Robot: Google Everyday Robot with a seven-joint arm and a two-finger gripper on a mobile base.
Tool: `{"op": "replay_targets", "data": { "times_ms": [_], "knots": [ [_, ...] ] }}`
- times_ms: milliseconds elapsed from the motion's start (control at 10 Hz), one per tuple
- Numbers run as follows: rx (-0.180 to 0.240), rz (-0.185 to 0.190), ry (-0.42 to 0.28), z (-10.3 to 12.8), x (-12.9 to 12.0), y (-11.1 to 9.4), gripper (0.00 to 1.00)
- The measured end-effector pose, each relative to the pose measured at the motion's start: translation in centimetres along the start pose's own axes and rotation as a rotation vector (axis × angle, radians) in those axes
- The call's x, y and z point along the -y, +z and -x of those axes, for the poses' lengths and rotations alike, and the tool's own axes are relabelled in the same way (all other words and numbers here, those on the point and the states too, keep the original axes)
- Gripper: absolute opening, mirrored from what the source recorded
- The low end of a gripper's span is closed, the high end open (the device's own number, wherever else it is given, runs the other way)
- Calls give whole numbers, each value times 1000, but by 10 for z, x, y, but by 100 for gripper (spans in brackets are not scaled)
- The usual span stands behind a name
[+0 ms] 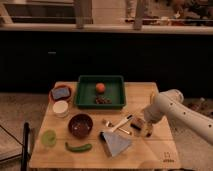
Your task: Place eraser in purple bowl
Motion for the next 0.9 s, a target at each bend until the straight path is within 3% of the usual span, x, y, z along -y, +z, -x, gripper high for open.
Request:
{"op": "replay_targets", "data": {
  "times_ms": [300, 900],
  "knots": [
    [50, -8, 18, -1, 1, 7, 80],
    [64, 2, 74, -23, 11, 25, 80]
  ]
}}
